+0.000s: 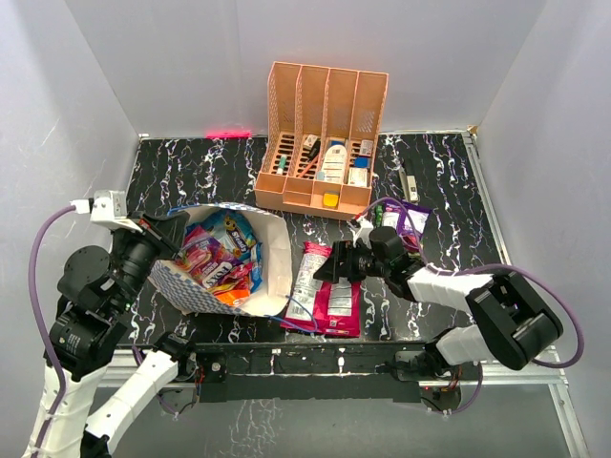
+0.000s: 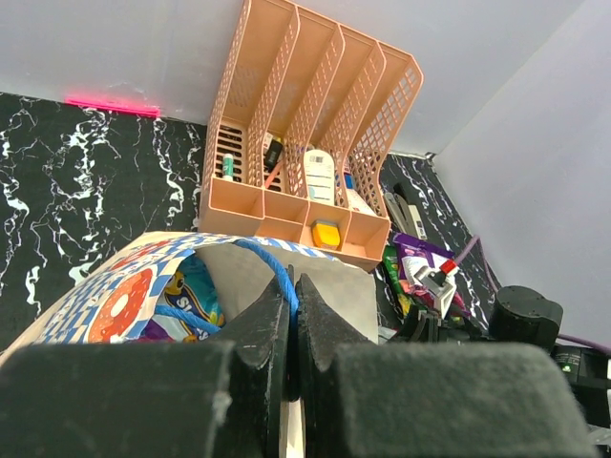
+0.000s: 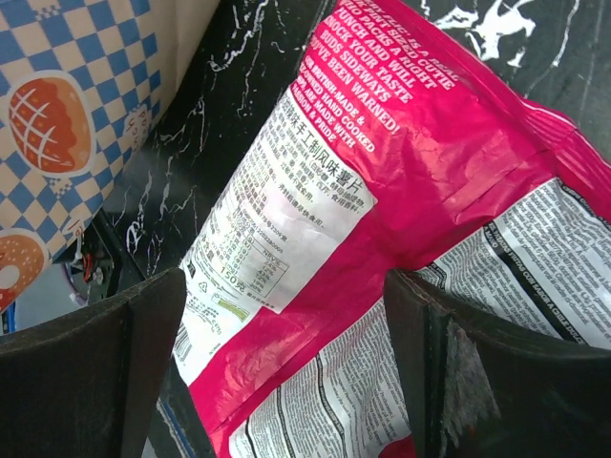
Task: Take the snacks out of the paper bag
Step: Place the snack at the center of the board.
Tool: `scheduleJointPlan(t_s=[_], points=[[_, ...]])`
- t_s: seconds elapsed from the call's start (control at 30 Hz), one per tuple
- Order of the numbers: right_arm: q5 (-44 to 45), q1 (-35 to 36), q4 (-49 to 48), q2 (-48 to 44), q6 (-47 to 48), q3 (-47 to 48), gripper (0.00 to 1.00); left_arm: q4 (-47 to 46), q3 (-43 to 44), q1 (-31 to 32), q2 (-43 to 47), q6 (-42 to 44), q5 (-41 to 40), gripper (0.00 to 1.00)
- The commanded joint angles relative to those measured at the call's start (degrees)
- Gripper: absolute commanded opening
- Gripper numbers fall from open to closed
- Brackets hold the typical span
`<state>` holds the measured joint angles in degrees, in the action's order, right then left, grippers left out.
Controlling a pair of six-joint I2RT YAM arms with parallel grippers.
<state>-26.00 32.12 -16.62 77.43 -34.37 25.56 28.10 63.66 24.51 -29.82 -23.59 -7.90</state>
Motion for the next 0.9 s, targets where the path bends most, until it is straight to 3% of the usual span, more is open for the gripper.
scheduleJointPlan(t_s=[0.0, 0.17, 0.27, 0.43, 0.67, 0.87], points=[[-0.8, 0.0, -5.1, 1.9, 3.0, -2.4, 0.88, -2.2, 0.4, 0.2, 1.8, -0.7, 0.2, 0.0], [2.8, -0.1, 9.9, -8.3, 9.0, 1.8, 0.88, -2.2, 0.6, 0.2, 1.6, 0.2, 2.0, 0.0], [-2.7, -0.1, 14.7, -11.4, 9.7, 3.3, 0.88, -4.0, 0.0, 0.2, 2.0, 1.6, 4.5, 0.0], [-10.6, 0.7, 14.3, -14.4, 7.5, 0.1, 0.88, -6.9, -2.1, 0.3, 3.4, 3.2, 10.4, 0.0], [-0.8, 0.6, 11.4, -10.4, 6.2, -3.3, 0.9, -3.9, -3.9, 0.2, 6.2, 1.2, 15.3, 0.0], [-1.0, 0.9, 16.5, -14.2, 11.7, 5.7, 0.89, -2.0, -2.2, 0.2, 6.4, -0.9, 22.1, 0.0]])
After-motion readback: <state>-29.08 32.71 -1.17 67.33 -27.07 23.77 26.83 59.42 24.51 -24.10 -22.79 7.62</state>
